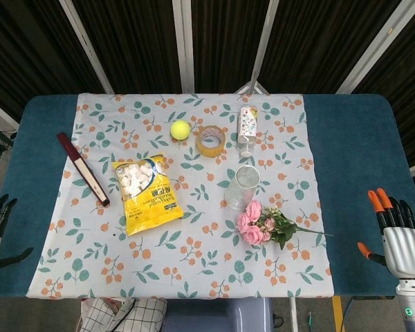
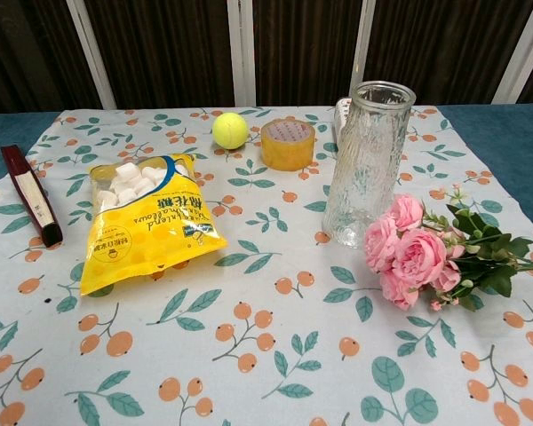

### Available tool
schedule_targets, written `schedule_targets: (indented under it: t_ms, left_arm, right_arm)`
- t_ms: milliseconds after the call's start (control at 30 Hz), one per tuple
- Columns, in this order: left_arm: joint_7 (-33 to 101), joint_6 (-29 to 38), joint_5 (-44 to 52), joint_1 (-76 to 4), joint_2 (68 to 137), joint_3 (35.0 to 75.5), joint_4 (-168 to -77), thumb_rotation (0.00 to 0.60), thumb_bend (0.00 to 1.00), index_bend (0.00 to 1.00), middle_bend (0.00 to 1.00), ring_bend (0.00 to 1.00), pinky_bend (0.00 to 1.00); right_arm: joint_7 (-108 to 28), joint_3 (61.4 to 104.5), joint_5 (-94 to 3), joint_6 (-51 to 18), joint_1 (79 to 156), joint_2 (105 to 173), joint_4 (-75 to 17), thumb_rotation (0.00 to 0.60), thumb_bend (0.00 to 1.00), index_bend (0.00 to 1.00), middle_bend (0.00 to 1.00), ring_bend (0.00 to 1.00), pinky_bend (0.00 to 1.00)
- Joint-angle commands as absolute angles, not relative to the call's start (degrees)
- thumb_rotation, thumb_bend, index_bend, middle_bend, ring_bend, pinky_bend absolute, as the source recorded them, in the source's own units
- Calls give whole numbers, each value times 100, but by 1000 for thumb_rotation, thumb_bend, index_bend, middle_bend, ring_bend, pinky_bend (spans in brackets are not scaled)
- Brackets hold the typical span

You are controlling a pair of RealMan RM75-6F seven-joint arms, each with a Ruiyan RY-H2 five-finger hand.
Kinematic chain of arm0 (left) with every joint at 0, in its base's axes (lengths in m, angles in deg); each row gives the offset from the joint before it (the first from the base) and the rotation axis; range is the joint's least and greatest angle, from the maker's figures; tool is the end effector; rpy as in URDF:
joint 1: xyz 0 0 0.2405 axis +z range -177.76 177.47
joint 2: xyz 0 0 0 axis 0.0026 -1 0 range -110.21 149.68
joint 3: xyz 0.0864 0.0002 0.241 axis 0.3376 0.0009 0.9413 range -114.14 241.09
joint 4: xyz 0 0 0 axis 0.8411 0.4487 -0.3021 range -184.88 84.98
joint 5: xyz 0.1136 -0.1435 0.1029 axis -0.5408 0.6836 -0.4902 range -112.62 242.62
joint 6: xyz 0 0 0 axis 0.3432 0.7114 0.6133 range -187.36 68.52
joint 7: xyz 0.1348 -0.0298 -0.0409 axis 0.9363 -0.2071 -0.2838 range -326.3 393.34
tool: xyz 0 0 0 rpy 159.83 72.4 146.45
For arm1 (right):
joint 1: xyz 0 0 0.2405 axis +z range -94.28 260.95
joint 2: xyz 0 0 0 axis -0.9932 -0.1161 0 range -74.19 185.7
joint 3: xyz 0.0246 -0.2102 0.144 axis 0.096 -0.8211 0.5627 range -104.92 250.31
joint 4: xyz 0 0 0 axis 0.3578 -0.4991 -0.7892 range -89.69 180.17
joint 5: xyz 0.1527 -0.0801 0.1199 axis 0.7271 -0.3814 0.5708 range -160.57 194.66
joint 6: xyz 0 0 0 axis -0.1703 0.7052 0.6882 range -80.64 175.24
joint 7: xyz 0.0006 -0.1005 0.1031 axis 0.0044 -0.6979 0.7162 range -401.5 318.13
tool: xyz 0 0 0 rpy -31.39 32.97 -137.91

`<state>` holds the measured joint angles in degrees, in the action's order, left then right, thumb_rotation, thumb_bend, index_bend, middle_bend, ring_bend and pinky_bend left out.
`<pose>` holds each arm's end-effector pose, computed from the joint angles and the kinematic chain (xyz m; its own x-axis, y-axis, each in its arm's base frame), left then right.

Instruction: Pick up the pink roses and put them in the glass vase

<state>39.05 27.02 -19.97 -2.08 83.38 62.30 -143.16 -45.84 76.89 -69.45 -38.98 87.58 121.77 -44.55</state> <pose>-0.3206 0.1586 0.1605 0.4757 0.0334 0.8790 0.8774 0.0526 -0.4769 -0.3146 -0.1828 0.1583 0.4697 0.0388 0.8820 -0.8826 -0.0037 0.4702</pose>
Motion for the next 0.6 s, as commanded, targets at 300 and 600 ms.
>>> schedule_targets:
  t_ms: [300, 600]
  left_arm:
    - [3934, 2707, -2044, -221, 8342, 6236, -14308, 600, 0, 0, 0, 0, 0]
    - [3870, 2662, -2060, -244, 8316, 6244, -14293, 600, 0, 0, 0, 0, 0]
  right_arm:
    - [-4548, 7678, -6937, -3905, 8739, 12164, -4496, 600, 198, 0, 0, 0, 0]
    - [-4458, 7674, -7156, -3957, 8805, 12165, -4595, 600, 198, 0, 0, 0, 0]
